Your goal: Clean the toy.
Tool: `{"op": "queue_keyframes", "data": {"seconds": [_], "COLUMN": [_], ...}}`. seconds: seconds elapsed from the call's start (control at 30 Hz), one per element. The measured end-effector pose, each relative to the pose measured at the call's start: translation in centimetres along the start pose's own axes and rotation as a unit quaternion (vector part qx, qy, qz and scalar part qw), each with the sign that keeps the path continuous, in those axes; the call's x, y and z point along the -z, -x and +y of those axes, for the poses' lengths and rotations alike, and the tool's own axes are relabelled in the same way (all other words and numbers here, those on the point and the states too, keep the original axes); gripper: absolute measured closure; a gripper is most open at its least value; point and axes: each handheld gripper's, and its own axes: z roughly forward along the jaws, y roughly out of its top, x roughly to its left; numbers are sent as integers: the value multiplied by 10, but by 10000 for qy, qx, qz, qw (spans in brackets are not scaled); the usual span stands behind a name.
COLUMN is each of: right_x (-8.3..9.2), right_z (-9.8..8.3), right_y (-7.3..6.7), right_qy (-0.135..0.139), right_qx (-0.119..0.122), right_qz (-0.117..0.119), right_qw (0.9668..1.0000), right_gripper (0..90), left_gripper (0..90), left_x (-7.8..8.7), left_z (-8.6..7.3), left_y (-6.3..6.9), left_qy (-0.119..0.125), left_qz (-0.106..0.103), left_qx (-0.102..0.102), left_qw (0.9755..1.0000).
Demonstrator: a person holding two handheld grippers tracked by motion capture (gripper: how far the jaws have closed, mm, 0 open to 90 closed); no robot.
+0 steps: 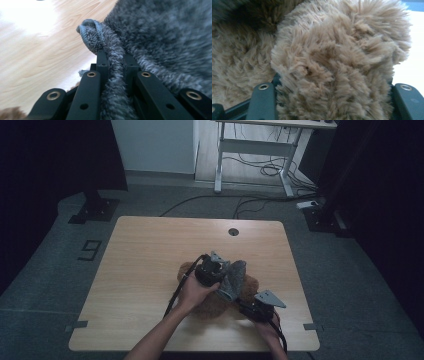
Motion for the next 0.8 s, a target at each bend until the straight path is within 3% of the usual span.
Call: {"op": "queue_keyframes", "data": {"seconds": [0.2,0.3,0.37,0.47,0.63,0.8], "right_x": [-1,-1,-1,-1,-2,-1], "right_z": [2,1,1,1,2,1], "right_y": [-2,-2,-1,-2,-1,-1], "right_qy": [8,14,26,31,31,29], "right_qx": [42,23,19,13,-8,-7], "right_qz": [26,26,37,30,26,-6], "right_qw": [10000,10000,10000,10000,10000,10000], "right_gripper": [354,354,353,354,353,354], "left_gripper": [794,794,794,795,796,795], "left_x": [16,29,38,54,82,100], "left_z": [-25,-42,-61,-83,-98,-87], "left_y": [-35,-59,-81,-98,-108,-104], "left_qy": [23,-100,-133,102,186,555], "left_qz": [66,388,288,179,628,599], "left_qx": [390,540,848,1192,1165,1195], "left_qw": [9992,9977,9959,9927,9910,9895]}}
